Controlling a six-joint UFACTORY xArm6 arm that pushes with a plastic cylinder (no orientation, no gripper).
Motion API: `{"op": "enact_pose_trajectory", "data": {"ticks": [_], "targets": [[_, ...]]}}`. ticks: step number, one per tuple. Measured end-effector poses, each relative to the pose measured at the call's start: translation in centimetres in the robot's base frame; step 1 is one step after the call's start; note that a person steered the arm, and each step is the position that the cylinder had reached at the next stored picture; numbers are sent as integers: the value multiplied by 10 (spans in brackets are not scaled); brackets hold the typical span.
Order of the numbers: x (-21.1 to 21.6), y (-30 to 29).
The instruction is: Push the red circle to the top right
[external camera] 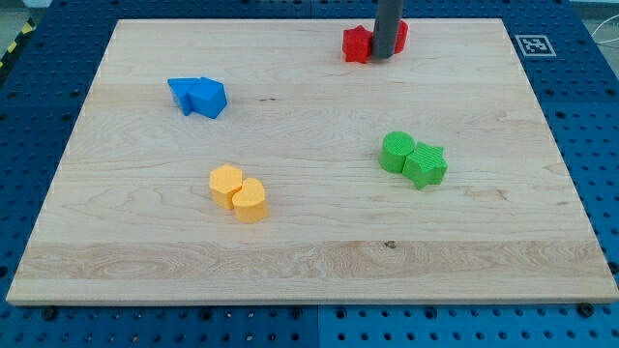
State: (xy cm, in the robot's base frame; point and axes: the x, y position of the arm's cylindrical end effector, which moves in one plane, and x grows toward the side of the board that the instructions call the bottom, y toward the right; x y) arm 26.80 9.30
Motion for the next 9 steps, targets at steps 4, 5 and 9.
{"op": "enact_pose_trajectory", "data": {"ticks": [4, 5, 9], "targets": [[-18, 44], [-17, 68], [-31, 59]]}}
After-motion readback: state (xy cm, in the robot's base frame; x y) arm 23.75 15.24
